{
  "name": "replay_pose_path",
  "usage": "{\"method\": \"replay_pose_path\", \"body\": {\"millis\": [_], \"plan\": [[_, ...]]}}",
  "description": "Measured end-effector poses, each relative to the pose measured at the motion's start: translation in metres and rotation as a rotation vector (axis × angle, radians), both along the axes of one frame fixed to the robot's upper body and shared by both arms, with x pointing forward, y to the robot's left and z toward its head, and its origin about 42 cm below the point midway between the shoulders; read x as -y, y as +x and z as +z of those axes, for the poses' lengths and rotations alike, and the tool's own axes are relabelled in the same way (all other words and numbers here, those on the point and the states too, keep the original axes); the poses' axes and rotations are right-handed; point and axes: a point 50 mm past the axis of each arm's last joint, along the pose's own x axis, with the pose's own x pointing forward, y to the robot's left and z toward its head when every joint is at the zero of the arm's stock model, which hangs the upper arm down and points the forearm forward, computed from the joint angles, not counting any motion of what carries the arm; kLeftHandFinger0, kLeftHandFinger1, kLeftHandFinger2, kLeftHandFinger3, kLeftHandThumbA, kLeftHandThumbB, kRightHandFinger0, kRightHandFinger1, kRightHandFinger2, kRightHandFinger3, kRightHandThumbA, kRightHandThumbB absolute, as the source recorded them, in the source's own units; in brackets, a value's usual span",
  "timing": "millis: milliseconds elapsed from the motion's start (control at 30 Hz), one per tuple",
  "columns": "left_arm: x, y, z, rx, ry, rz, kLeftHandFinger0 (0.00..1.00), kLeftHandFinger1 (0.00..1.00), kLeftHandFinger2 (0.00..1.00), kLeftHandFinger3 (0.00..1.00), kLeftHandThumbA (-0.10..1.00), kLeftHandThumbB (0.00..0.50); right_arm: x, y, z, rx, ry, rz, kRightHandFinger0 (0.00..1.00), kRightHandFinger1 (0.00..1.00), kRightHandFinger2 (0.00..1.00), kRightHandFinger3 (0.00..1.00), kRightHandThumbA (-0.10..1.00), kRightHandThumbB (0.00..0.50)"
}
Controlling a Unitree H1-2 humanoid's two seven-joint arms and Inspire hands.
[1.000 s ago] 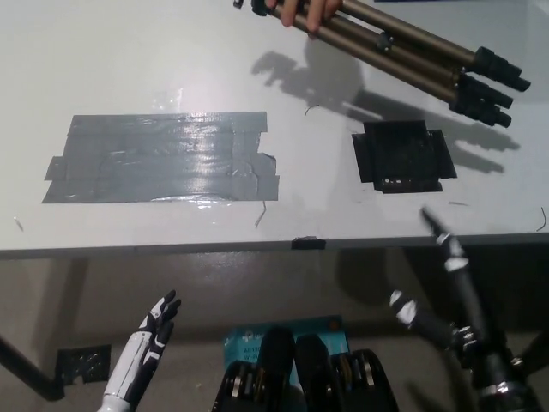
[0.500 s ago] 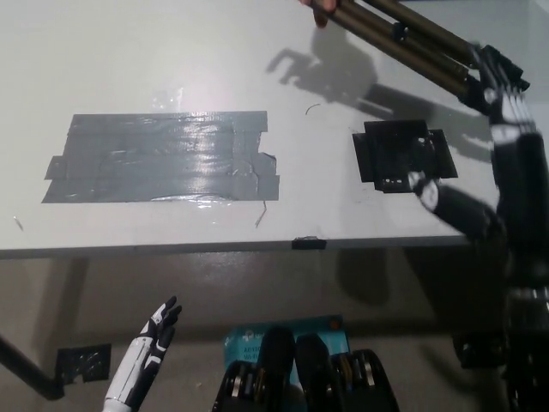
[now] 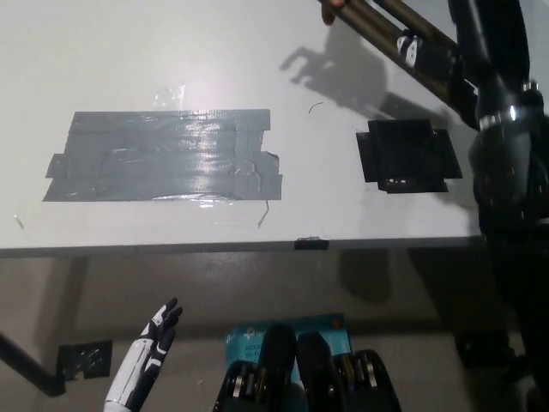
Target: A person hands a tripod to the robot which it grabs with its right hand and places in the middle of the table in front of it
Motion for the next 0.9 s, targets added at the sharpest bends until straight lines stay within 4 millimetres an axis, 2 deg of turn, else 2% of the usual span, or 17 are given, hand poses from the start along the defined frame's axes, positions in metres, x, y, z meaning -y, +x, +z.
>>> {"method": "replay_pose_path", "body": {"millis": [133, 400, 433, 633, 733, 900], "plan": [[0.0, 0.0, 0.0, 0.007, 0.001, -0.003, 1.0, 1.0, 1.0, 1.0, 0.99, 0.267, -0.003, 0.022, -0.005, -0.082, -0.021, -0.03, 1.0, 1.0, 1.0, 1.0, 0.85, 0.398], [0.0, 0.0, 0.001, 0.013, 0.002, -0.006, 1.0, 1.0, 1.0, 1.0, 0.98, 0.261, -0.012, 0.058, 0.005, -0.196, -0.053, -0.056, 1.0, 1.0, 1.0, 1.0, 0.97, 0.478], [0.0, 0.0, 0.001, 0.014, 0.002, -0.007, 1.0, 1.0, 1.0, 1.0, 0.98, 0.263, -0.013, 0.06, 0.007, -0.206, -0.052, -0.053, 1.0, 1.0, 1.0, 1.0, 1.0, 0.499], [0.0, 0.003, 0.005, 0.025, 0.003, -0.02, 1.0, 1.0, 1.0, 1.0, 0.96, 0.269, -0.015, 0.065, 0.015, -0.289, -0.001, 0.018, 1.0, 1.0, 1.0, 1.0, 1.0, 0.5], [0.001, 0.005, 0.007, 0.028, 0.005, -0.028, 1.0, 1.0, 1.0, 1.0, 0.95, 0.272, -0.016, 0.066, 0.013, -0.346, 0.018, 0.062, 1.0, 1.0, 1.0, 1.0, 1.0, 0.5], [0.001, 0.006, 0.007, 0.028, 0.006, -0.034, 1.0, 1.0, 1.0, 1.0, 0.94, 0.275, -0.01, 0.08, 0.004, -0.461, 0.015, 0.074, 1.0, 1.0, 1.0, 1.0, 1.0, 0.5]]}}
